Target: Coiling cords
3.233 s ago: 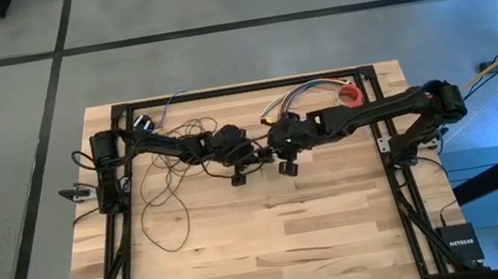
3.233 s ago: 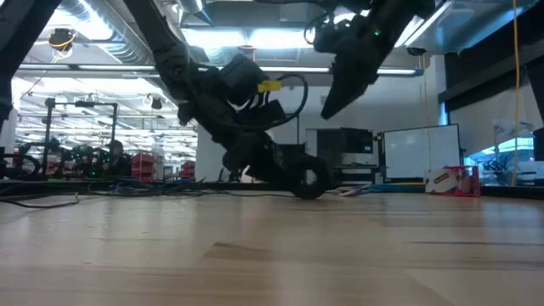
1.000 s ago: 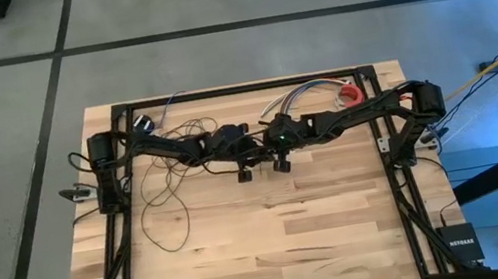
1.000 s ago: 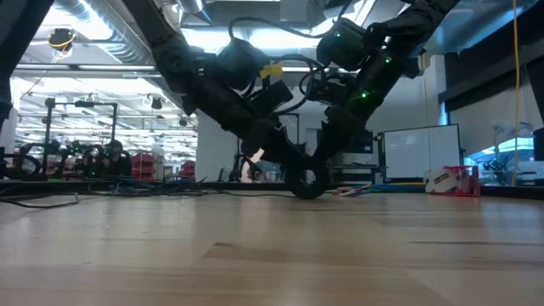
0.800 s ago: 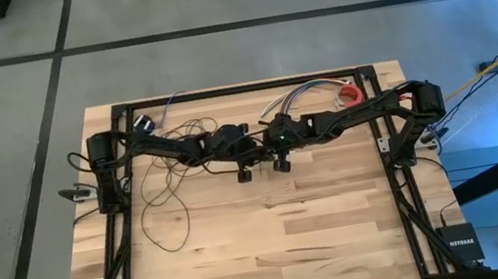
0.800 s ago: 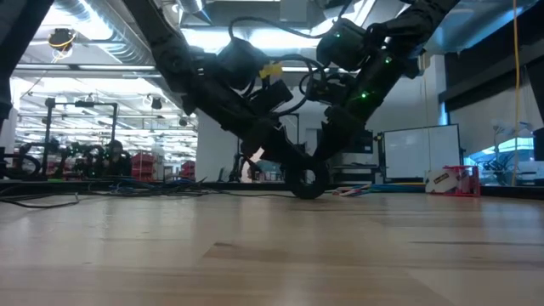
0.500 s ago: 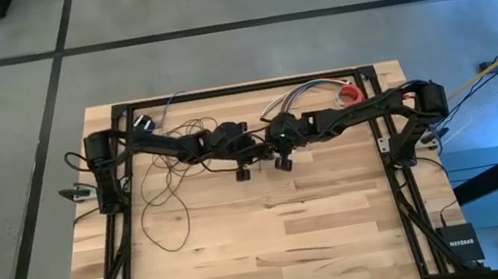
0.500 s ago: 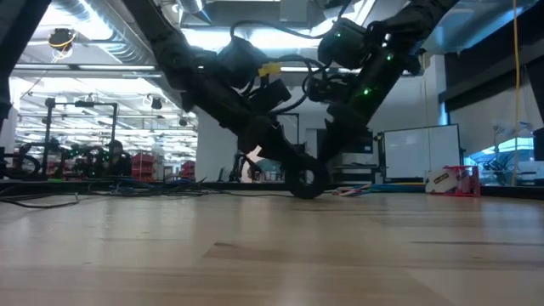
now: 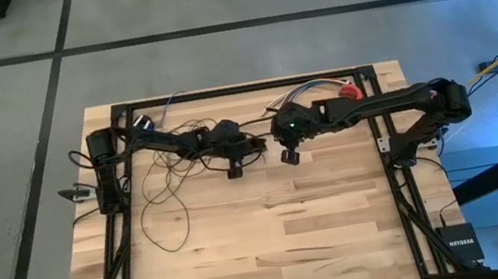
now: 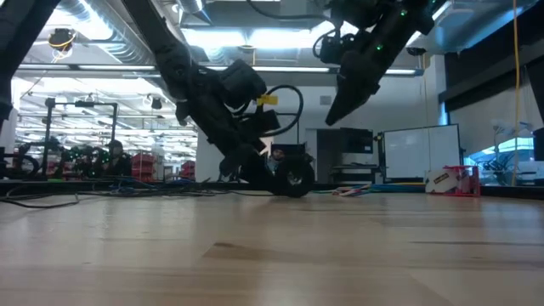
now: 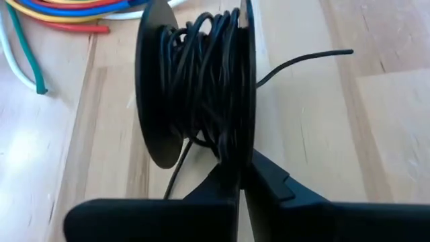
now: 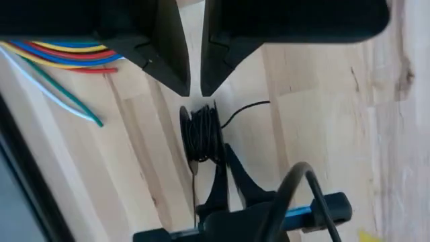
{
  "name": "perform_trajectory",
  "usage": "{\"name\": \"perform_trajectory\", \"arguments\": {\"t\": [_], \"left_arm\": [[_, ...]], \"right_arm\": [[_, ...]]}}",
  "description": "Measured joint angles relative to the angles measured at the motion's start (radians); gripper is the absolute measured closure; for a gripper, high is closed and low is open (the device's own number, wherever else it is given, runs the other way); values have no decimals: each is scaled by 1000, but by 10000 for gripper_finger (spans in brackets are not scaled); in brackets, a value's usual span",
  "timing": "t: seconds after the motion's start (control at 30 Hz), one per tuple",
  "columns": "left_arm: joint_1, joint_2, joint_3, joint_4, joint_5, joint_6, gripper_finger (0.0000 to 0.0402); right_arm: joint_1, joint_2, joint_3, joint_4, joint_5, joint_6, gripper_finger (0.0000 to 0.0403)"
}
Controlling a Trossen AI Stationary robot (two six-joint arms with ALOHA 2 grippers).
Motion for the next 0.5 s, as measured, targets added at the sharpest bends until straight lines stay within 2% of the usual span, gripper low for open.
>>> {"name": "perform_trajectory", "arguments": {"t": [0.13, 0.37, 0.5], "left_arm": [[-1, 0, 0, 2, 0, 0, 392], [-1, 0, 0, -2, 2, -2, 397], [-1, 0, 1, -2, 3, -3, 397]], "right_arm": [[0, 2, -10, 30, 24, -23, 361], [-3, 78, -89, 263, 45, -130, 361], [-15, 132, -94, 354, 43, -136, 354]]}}
